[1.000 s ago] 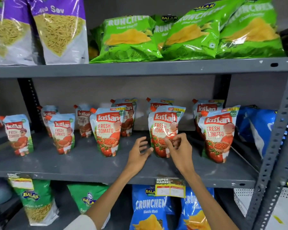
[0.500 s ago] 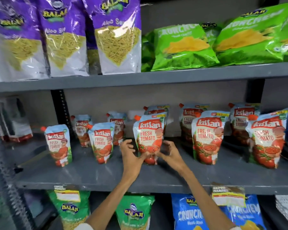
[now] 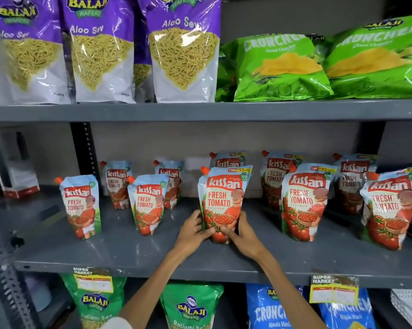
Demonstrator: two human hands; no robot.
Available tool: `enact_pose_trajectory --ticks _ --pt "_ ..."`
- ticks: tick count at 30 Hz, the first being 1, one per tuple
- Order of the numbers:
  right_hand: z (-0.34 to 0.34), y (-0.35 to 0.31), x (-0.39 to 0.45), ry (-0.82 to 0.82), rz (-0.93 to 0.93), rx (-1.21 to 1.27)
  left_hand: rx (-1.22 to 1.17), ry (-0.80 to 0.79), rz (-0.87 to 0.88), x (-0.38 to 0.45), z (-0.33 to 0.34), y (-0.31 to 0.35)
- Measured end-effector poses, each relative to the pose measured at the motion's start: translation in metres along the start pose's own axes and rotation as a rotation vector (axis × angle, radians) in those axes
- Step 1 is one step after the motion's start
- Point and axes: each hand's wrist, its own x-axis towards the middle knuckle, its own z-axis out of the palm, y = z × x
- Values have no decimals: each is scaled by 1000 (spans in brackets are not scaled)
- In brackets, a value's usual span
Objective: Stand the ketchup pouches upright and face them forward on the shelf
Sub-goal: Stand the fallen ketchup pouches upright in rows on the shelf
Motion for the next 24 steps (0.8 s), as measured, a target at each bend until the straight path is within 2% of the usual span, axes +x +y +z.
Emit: enact_pose_trajectory --ticks 12,15,18,21,24 --pt "-35 12 1 81 12 -79 8 -73 -9 10 35 17" --pt "-37 13 -1 103 53 -100 14 -43 -6 10 37 16" --pt "-38 12 -7 282 149 -188 22 18 -22 1 35 17" --pt "-38 -2 -24 411 219 -144 30 79 -19 -14 24 11" --pt "-25 -13 -37 350 161 -65 21 120 11 -26 5 5"
